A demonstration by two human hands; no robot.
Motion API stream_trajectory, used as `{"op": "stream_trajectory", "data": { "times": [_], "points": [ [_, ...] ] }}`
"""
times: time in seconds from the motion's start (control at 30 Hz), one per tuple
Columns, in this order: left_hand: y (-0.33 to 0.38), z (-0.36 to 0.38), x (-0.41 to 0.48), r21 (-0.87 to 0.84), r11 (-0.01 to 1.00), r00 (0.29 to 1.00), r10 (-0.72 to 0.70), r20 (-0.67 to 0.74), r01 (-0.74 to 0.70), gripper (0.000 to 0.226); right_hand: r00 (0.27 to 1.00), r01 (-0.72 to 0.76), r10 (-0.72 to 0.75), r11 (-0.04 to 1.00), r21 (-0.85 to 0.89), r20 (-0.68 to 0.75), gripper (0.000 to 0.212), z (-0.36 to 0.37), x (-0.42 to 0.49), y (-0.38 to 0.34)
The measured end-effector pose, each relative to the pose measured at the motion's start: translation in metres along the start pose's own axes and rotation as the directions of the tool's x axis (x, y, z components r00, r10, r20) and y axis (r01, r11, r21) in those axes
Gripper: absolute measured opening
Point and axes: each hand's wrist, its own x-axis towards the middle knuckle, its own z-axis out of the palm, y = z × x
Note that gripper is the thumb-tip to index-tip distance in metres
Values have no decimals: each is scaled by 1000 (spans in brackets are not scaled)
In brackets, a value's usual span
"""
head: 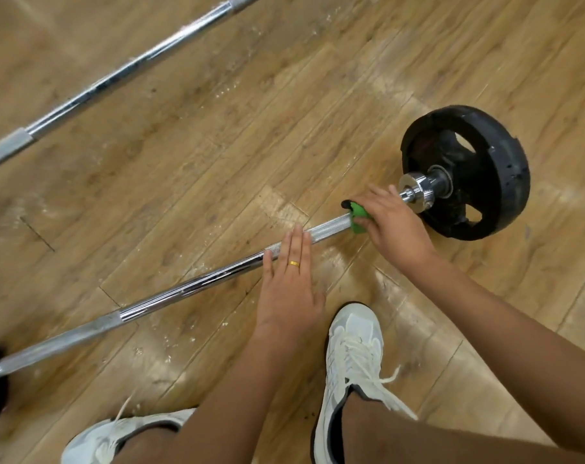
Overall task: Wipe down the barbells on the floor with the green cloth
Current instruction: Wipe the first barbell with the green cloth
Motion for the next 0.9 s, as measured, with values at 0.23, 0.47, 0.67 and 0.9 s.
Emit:
{"op": "stream_trajectory", "data": {
  "times": [0.23,0.47,0.67,0.9],
  "points": [
    [-7,-7,18,-18,1000,1000,-17,21,17,102,994,70,-68,997,-13,90,38,3,17,0],
    [-9,-16,37,-122,992,999,-39,-4,39,105,981,126,-121,992,-23,153,37,2,33,-15],
    [-18,-24,47,-138,990,999,-27,19,29,105,996,-71,70,997,5,60,32,-4,52,5],
    [-23,-30,55,-167,985,999,-28,26,32,107,983,102,-90,992,-72,161,38,-1,59,-1]
  ]
}}
